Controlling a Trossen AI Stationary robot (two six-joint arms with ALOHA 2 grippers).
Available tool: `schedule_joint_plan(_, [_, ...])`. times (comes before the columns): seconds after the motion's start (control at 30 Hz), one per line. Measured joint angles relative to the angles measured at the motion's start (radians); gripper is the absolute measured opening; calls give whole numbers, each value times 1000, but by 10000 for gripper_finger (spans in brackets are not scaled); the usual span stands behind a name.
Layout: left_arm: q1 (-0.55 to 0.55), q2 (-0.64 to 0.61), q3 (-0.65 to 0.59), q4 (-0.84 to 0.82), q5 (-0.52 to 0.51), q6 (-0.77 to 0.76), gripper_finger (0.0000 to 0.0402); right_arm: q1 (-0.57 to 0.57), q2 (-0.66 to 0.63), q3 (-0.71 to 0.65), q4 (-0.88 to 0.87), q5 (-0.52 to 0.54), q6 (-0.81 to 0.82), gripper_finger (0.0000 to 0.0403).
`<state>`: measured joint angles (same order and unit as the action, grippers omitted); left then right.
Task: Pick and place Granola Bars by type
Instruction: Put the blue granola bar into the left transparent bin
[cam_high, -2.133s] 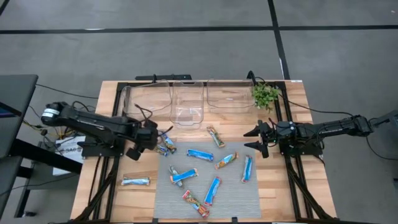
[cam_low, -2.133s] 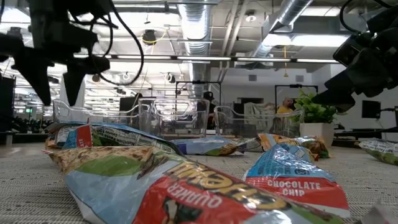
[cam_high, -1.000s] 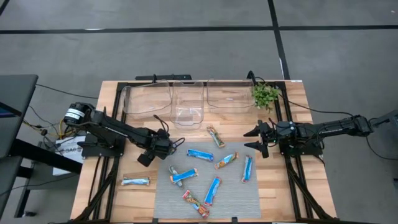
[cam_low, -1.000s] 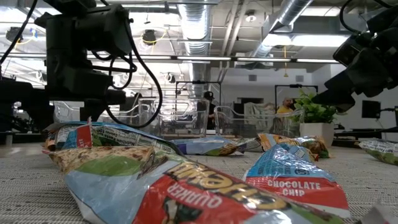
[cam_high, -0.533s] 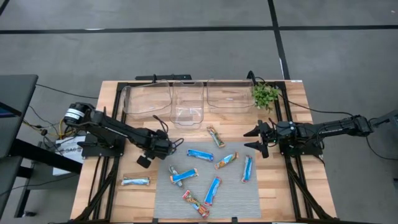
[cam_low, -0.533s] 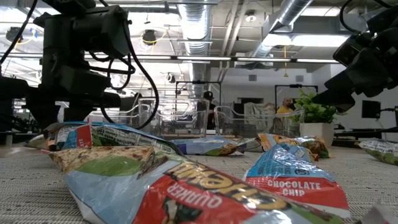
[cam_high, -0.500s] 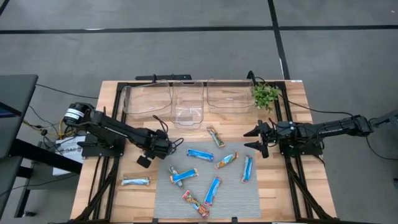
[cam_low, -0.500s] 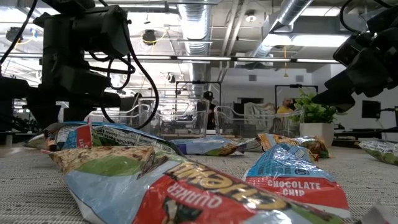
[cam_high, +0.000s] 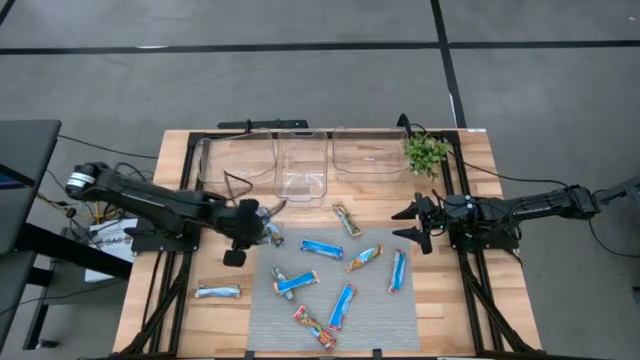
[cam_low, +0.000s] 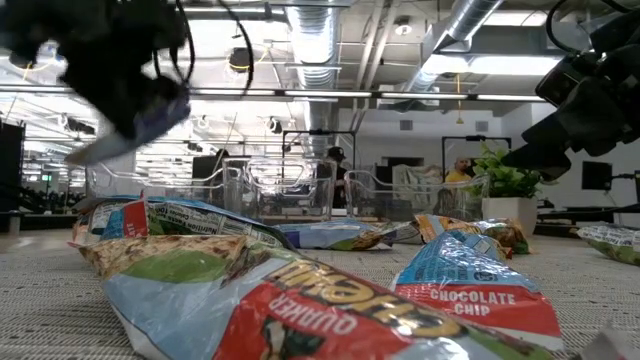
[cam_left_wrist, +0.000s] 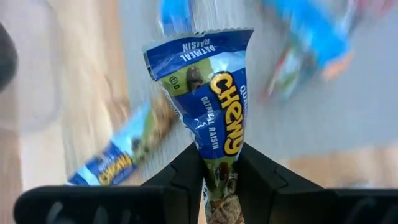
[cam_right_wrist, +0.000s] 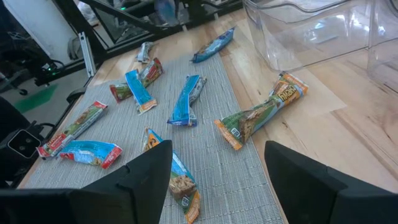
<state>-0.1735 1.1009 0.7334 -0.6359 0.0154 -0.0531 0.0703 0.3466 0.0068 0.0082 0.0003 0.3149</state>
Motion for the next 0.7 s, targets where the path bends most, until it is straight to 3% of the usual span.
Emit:
schedule_joint_plan(0.37, [45, -341, 2, 244, 3, -306, 73, 0, 0, 0, 0, 0, 0, 249])
schedule_joint_plan(0.7, [44, -400, 3, 167, 24, -308, 73, 0, 0, 0, 0, 0, 0, 249])
